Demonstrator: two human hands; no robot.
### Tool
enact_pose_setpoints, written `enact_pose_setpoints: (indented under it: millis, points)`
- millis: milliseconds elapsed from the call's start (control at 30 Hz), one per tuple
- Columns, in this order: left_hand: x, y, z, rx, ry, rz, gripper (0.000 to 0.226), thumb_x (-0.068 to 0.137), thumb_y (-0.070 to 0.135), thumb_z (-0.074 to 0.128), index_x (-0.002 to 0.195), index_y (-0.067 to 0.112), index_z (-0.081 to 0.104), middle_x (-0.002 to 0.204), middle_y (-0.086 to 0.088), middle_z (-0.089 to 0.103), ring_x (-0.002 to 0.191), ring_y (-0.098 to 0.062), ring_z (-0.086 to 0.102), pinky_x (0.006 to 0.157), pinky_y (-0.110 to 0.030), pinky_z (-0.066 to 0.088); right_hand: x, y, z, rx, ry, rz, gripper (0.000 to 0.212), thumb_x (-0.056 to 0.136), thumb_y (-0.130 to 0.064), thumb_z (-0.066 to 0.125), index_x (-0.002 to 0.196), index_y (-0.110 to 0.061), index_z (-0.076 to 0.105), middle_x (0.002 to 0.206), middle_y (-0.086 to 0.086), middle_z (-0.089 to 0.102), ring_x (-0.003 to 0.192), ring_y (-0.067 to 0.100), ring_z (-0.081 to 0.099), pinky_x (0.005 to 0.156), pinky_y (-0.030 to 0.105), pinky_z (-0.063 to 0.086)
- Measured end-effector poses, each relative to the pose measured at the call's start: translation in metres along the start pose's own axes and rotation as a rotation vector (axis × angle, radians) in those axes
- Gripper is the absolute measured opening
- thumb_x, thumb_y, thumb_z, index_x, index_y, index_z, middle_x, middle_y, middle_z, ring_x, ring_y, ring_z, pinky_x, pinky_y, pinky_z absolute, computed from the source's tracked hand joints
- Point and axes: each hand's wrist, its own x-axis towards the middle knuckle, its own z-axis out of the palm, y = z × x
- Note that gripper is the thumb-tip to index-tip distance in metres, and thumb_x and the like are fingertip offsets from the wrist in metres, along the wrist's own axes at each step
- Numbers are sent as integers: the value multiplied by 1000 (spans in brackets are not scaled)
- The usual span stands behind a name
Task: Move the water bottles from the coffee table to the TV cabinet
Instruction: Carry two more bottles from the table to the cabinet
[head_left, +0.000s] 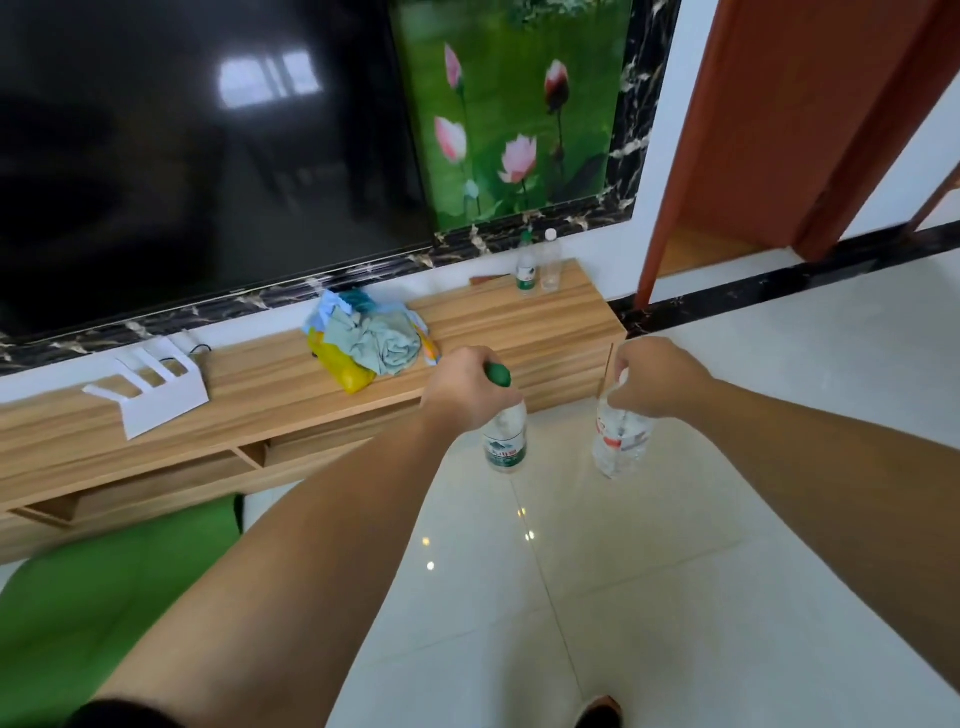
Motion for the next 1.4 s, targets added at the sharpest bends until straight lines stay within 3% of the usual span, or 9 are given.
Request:
enact_pose_setpoints:
  millis: [67, 267, 400, 500, 700, 967, 1067, 1233, 1400]
  points:
    - [15, 3, -6, 18, 2, -13, 26, 63, 30, 73, 84, 17, 65, 84, -2, 64, 78, -21, 60, 69, -37, 56, 14, -4, -12, 2, -4, -27, 19, 75, -17, 67, 93, -14, 63, 90, 3, 60, 78, 22, 59, 66, 33, 50]
    - [80, 3, -24, 64, 19, -30, 22, 61, 33, 74, 77, 26, 61, 78, 4, 61, 74, -17, 59, 60, -29, 51, 74, -18, -32, 5, -10, -98, 25, 75, -22, 70, 96, -11, 62, 89, 1, 58, 76, 20, 58, 64, 34, 51]
    - [142, -5, -25, 77, -25, -38, 24, 61, 35, 74, 81, 25, 63, 82, 2, 63, 77, -19, 59, 66, -32, 54, 139, -32, -45, 41, -6, -137, 28, 71, -28, 77, 91, -11, 67, 93, 4, 64, 82, 20, 59, 68, 33, 53]
    - [199, -14, -24, 86, -68, -30, 24, 61, 36, 74, 80, 24, 65, 85, 1, 65, 80, -20, 61, 72, -35, 56, 195, -49, -56, 37, -39, -144, 31, 69, -34, 81, 87, -16, 64, 85, -2, 59, 78, 17, 56, 59, 27, 47]
    - [311, -26, -31, 94, -141, -15, 29, 62, 31, 75, 88, 25, 64, 91, 3, 61, 84, -19, 57, 72, -30, 50, 291, -70, -65, -83, -109, -193, 21, 71, -21, 70, 85, -24, 56, 89, -1, 58, 69, 10, 52, 54, 24, 42]
    - [415, -32, -29, 179, -173, 1, 25, 65, 25, 72, 84, 29, 56, 83, 4, 50, 78, -20, 53, 66, -31, 46, 376, -53, -75, -45, -146, -109, 23, 71, -17, 68, 91, -21, 57, 99, 0, 54, 85, 20, 59, 77, 39, 58]
    - [445, -29, -28, 194, -168, -12, 23, 65, 26, 73, 83, 26, 60, 81, 5, 49, 76, -19, 52, 64, -29, 44, 410, -42, -84, -44, -162, -95, 21, 73, -20, 69, 90, -22, 59, 94, -2, 57, 80, 16, 58, 77, 38, 58]
    - [493, -20, -27, 277, -207, -48, 23, 65, 26, 71, 87, 22, 66, 84, 2, 54, 78, -18, 52, 63, -26, 41, 475, -20, -99, -81, -280, -126, 23, 75, -26, 73, 88, -22, 55, 78, -9, 53, 70, 8, 53, 58, 22, 46]
    - [538, -3, -9, 349, -260, -141, 25, 67, 27, 71, 91, 24, 65, 90, 1, 58, 79, -19, 53, 61, -26, 40, 543, 8, -101, -133, -361, -139, 23, 74, -27, 70, 91, -13, 61, 86, 3, 62, 74, 15, 58, 61, 27, 46]
